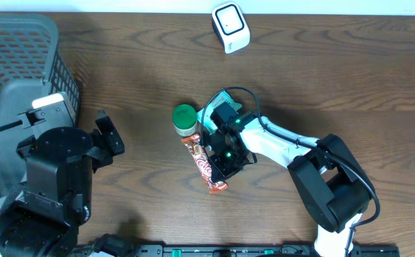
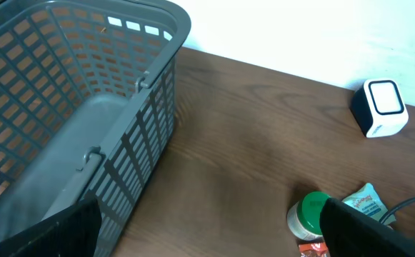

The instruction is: Scan the item barcode

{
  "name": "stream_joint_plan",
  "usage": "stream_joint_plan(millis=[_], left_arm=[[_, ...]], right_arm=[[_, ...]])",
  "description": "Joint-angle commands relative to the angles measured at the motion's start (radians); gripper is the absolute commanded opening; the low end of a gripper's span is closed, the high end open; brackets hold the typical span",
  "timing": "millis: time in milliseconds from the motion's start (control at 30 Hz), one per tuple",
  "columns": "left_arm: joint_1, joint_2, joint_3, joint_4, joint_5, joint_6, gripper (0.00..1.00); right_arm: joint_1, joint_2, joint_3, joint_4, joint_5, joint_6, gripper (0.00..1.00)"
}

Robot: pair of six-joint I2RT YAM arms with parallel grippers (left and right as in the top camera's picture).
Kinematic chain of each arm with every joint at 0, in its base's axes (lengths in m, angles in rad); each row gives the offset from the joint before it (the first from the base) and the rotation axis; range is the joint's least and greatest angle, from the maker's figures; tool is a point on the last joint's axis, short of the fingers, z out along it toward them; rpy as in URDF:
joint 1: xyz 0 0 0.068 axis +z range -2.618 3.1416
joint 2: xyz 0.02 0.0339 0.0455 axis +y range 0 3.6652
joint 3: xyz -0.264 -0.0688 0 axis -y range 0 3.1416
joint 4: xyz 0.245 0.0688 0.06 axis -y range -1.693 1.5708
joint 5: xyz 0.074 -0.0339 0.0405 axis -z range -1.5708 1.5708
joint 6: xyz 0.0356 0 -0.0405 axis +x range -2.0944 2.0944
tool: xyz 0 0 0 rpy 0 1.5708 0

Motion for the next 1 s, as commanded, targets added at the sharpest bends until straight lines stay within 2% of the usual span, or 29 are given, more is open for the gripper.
stream_joint_plan(millis=[0, 133, 300, 700, 967], left_arm=[[0.004, 0.0, -0.005, 0.0, -0.023, -0.002, 0.98], [0.004, 0.0, -0.005, 0.0, -0.023, -0.002, 0.98], [0.004, 0.0, -0.005, 0.0, -0.023, -0.002, 0.98], [0.004, 0.0, -0.005, 0.0, -0.023, -0.002, 0.98], [0.004, 0.0, -0.005, 0.0, -0.023, -0.002, 0.98]], right_arm=[[0.015, 0.09, -0.034, -0.005, 0.253, 0.026, 0.01], [0.015, 0.079, 0.018, -0.074, 0.305, 0.033, 0.02], [0.015, 0.038, 0.079, -0.181, 0.505, 0.105, 0.02], [0.014, -0.097, 0.081, -0.277, 0.806, 0.188, 0.02], [0.002, -0.146, 0.081, -0.315, 0.926, 0.243, 0.01]])
